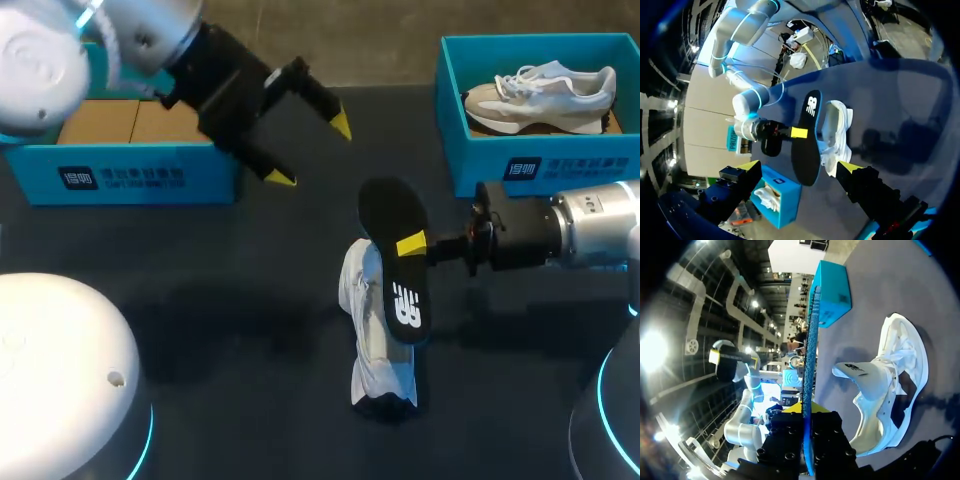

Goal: Take the shoe out of the shoebox, open the shoe tongue, remove and reinsert the insole, then place the shoe into the shoebox

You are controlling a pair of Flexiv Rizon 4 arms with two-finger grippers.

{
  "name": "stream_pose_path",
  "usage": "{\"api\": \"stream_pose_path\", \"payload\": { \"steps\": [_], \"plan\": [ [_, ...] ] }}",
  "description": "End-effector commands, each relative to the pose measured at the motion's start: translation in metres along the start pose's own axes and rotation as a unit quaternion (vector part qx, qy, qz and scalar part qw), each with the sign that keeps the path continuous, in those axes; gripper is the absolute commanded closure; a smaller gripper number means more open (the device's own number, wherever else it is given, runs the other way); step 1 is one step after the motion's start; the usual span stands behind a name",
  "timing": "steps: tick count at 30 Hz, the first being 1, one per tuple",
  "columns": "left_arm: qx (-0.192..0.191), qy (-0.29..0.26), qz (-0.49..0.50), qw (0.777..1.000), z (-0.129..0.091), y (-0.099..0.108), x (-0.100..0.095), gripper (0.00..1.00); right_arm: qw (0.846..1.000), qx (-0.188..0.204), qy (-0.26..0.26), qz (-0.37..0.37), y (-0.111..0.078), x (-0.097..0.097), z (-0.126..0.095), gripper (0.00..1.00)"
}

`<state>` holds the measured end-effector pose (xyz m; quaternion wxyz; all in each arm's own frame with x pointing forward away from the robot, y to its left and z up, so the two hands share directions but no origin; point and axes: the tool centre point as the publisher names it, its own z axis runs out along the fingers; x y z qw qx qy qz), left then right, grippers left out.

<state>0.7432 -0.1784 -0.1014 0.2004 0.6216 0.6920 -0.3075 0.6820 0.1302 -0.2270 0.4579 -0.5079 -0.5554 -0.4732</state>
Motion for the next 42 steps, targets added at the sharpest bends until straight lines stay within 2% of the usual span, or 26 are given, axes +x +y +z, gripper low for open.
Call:
{"api": "stream_pose_path", "payload": {
  "steps": [1, 8, 14, 19, 24, 36, 42],
  "plan": [
    [0.015, 0.267, -0.011, 0.963, 0.016, 0.020, -0.016, 0.00, 1.000, -0.002, -0.001, 0.000, -0.001, 0.000, 0.001, 1.00],
    [0.017, 0.328, -0.026, 0.944, 0.033, 0.035, -0.021, 0.00, 1.000, -0.002, -0.001, 0.000, -0.001, 0.000, 0.001, 1.00],
    [0.025, 0.357, -0.009, 0.934, 0.040, 0.034, -0.030, 0.00, 1.000, -0.002, -0.001, 0.000, -0.001, 0.000, 0.001, 1.00],
    [0.028, 0.403, 0.007, 0.915, 0.051, 0.033, -0.039, 0.00, 1.000, -0.002, -0.001, 0.000, -0.001, 0.000, 0.001, 1.00],
    [0.016, 0.428, 0.011, 0.904, 0.059, 0.034, -0.046, 0.00, 1.000, -0.002, -0.001, 0.000, -0.001, 0.000, 0.001, 1.00],
    [0.013, 0.434, 0.016, 0.901, 0.069, 0.039, -0.049, 0.00, 1.000, -0.002, -0.001, 0.000, -0.001, 0.000, 0.001, 1.00],
    [0.008, 0.370, 0.011, 0.929, 0.067, 0.039, -0.044, 0.00, 1.000, -0.002, -0.001, 0.000, -0.001, 0.000, 0.001, 1.00]
  ]
}}
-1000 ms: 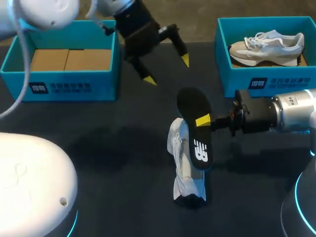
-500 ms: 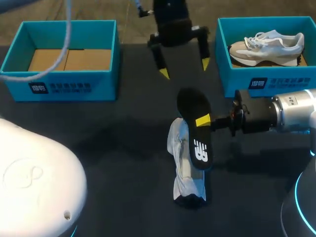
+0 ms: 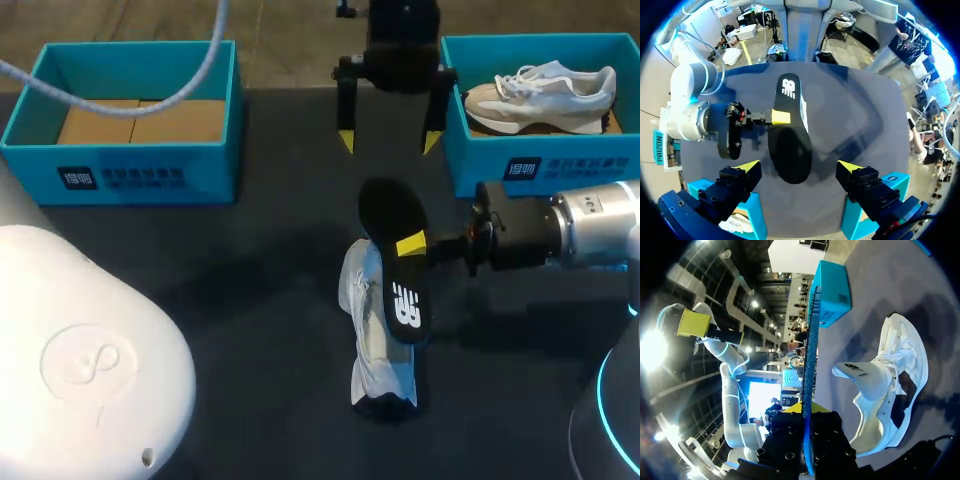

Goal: Take the shoe out of the shoebox, open the shoe tongue, remove and reinsert the insole, then place the shoe into the shoebox

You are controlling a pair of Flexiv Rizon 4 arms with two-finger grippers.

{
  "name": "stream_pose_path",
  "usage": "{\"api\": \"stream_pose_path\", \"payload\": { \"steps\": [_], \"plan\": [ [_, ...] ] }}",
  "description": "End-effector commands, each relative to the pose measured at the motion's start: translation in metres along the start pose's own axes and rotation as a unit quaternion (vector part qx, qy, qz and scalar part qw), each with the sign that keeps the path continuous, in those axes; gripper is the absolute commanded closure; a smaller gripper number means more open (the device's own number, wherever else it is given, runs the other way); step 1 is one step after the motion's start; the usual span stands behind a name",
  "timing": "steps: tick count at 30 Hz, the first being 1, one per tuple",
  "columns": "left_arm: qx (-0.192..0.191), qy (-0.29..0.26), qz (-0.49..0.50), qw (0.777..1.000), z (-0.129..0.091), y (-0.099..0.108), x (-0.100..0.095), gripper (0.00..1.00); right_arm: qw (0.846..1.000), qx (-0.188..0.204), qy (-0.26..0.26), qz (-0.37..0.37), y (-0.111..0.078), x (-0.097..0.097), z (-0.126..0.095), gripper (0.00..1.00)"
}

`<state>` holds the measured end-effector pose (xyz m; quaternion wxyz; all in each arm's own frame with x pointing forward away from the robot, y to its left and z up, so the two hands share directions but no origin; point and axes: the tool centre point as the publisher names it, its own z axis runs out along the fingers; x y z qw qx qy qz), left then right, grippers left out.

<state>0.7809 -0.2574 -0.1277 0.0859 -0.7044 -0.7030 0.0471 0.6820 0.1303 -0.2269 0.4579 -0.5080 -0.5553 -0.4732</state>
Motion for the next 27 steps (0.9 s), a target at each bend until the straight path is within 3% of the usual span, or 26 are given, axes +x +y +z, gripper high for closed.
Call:
{"api": "stream_pose_path", "payload": {
  "steps": [1, 11, 15, 20, 27],
  "plan": [
    [-0.002, -0.036, -0.009, 0.999, 0.002, 0.000, 0.005, 0.00, 1.000, -0.002, -0.001, 0.000, -0.001, 0.000, 0.001, 1.00],
    [-0.003, -0.217, -0.027, 0.976, 0.016, 0.000, 0.035, 0.00, 1.000, -0.002, -0.001, 0.000, -0.001, 0.000, 0.001, 1.00],
    [-0.018, -0.305, -0.014, 0.952, 0.018, -0.009, 0.044, 0.00, 1.000, -0.002, -0.001, 0.000, -0.001, 0.000, 0.001, 1.00],
    [-0.048, -0.427, -0.014, 0.903, 0.017, -0.023, 0.054, 0.00, 1.000, -0.002, -0.001, 0.000, -0.001, 0.000, 0.001, 1.00],
    [-0.004, -0.533, -0.020, 0.846, 0.020, -0.035, 0.064, 0.00, 1.000, -0.002, -0.001, 0.000, -0.001, 0.000, 0.001, 1.00]
  ]
}}
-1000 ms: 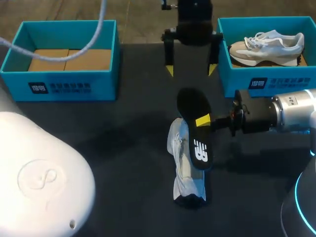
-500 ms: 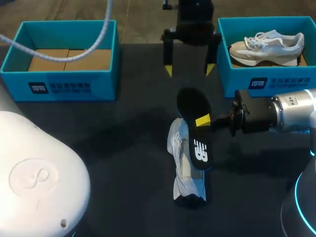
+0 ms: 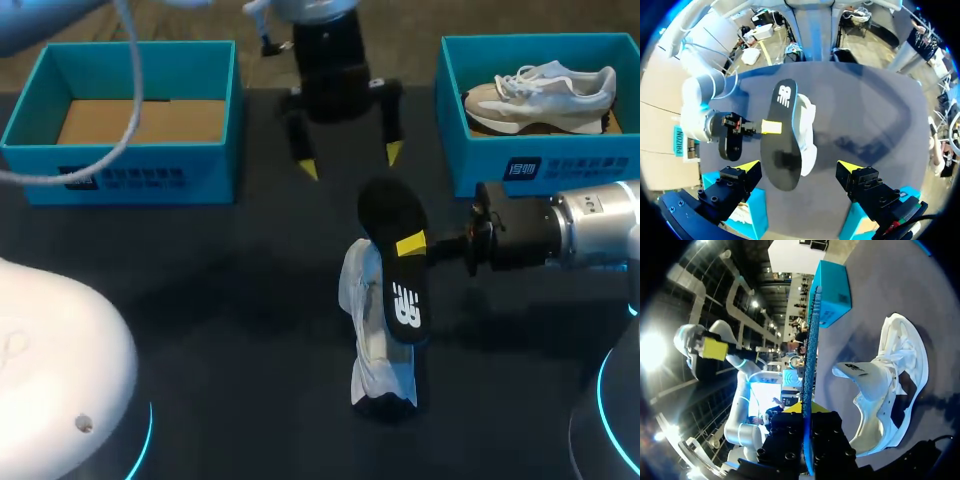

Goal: Take the shoe out of the shoebox, open the shoe tongue, remove and reinsert the insole, then place the shoe into the shoebox

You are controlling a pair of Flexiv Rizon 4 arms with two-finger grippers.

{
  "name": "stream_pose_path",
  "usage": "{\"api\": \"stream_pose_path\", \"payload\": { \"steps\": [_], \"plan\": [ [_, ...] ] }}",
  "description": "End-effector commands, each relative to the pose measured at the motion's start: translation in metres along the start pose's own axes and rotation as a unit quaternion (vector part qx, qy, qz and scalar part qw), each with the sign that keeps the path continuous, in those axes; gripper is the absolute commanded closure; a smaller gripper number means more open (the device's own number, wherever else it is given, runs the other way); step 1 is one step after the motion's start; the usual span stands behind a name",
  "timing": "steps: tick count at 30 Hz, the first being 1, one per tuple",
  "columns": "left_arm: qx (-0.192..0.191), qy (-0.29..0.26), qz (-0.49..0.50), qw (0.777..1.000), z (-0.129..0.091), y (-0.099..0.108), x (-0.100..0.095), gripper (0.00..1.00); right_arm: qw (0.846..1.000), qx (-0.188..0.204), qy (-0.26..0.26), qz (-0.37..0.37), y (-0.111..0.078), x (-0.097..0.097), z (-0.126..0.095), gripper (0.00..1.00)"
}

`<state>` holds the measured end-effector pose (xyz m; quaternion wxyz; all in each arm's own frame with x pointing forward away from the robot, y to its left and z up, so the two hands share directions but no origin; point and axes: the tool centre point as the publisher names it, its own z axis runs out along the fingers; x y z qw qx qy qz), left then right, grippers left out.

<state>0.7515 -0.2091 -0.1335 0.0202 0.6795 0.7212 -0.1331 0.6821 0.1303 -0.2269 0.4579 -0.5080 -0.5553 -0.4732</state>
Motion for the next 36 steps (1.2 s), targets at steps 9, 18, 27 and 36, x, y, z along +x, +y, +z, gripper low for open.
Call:
{"api": "stream_pose_path", "payload": {
  "steps": [9, 18, 27, 36],
  "plan": [
    [0.033, -0.419, -0.005, 0.907, 0.002, -0.007, 0.021, 0.00, 1.000, -0.002, -0.001, 0.000, -0.001, 0.000, 0.001, 1.00],
    [0.037, -0.431, -0.005, 0.902, 0.006, -0.011, 0.023, 0.00, 1.000, -0.002, -0.001, 0.000, -0.001, 0.000, 0.001, 1.00],
    [0.048, -0.509, -0.019, 0.859, 0.040, -0.014, 0.051, 0.00, 1.000, -0.002, -0.001, 0.000, -0.001, 0.000, 0.001, 1.00],
    [0.071, -0.535, -0.009, 0.842, 0.060, -0.015, 0.078, 0.00, 1.000, -0.002, -0.001, 0.000, -0.001, 0.000, 0.001, 1.00]
  ]
}}
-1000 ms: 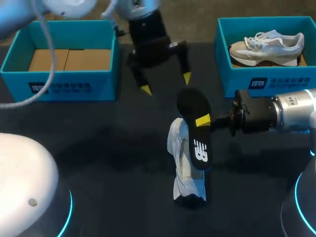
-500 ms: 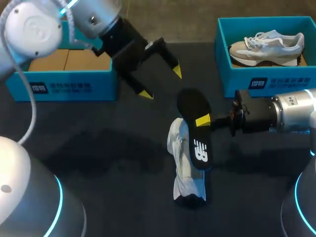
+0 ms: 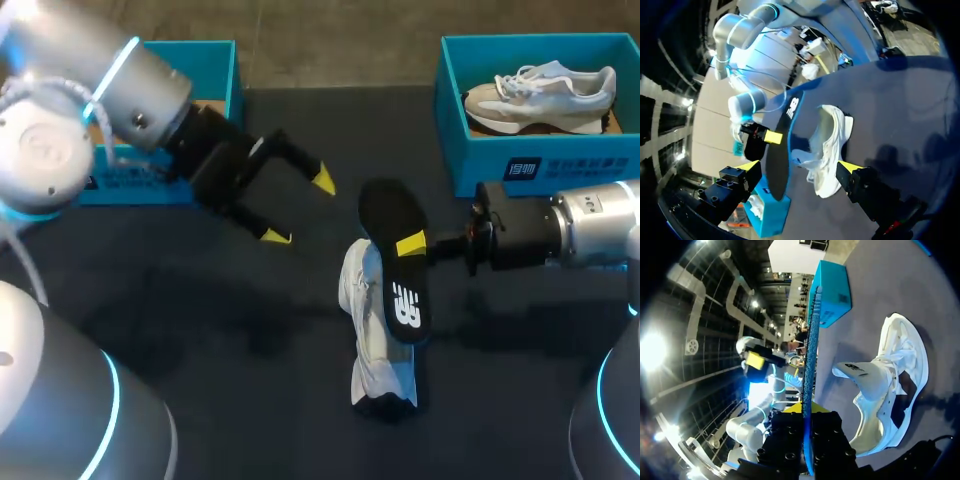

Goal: Take the shoe out of the shoebox, open the shoe tongue, remove and reinsert the insole, then place the shoe into the shoebox

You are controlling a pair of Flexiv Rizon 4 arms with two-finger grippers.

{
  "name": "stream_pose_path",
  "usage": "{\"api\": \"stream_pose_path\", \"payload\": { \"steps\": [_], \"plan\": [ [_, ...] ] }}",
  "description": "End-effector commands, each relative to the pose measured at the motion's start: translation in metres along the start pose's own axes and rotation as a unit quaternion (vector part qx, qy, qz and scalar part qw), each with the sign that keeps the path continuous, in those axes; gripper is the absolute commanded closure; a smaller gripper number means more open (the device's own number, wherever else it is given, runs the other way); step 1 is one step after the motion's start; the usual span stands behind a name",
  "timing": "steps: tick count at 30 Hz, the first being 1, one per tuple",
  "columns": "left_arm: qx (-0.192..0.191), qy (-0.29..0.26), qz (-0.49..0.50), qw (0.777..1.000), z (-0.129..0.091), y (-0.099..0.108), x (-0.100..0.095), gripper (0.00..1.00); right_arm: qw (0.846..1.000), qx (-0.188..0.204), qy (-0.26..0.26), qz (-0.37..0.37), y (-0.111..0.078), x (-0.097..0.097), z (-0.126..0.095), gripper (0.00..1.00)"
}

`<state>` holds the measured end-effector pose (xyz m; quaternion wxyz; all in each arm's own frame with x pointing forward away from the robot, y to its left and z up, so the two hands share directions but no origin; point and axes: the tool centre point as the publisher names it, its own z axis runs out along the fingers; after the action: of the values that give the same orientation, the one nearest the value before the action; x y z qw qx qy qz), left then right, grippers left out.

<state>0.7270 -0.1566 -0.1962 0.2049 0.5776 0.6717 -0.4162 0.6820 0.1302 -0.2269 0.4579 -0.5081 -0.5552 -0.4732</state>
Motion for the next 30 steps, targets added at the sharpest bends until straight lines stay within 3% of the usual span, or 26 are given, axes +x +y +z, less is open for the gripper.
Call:
{"api": "stream_pose_path", "payload": {
  "steps": [1, 11, 14, 20, 30],
  "plan": [
    [0.005, -0.214, 0.029, 0.976, -0.002, -0.002, 0.014, 0.00, 1.000, -0.002, -0.001, 0.000, -0.001, 0.000, 0.001, 1.00],
    [0.005, -0.214, 0.029, 0.976, -0.002, -0.002, 0.014, 0.00, 1.000, -0.002, -0.001, 0.000, -0.001, 0.000, 0.001, 1.00],
    [-0.038, -0.237, 0.026, 0.970, 0.011, -0.004, 0.015, 0.00, 1.000, -0.002, -0.001, 0.000, -0.001, 0.000, 0.001, 1.00],
    [-0.072, -0.293, 0.036, 0.953, 0.026, -0.005, 0.010, 0.00, 1.000, -0.002, -0.001, 0.000, -0.001, 0.000, 0.001, 1.00],
    [-0.080, -0.339, 0.065, 0.935, 0.045, -0.002, -0.005, 0.00, 1.000, -0.002, -0.001, 0.000, -0.001, 0.000, 0.001, 1.00]
  ]
}}
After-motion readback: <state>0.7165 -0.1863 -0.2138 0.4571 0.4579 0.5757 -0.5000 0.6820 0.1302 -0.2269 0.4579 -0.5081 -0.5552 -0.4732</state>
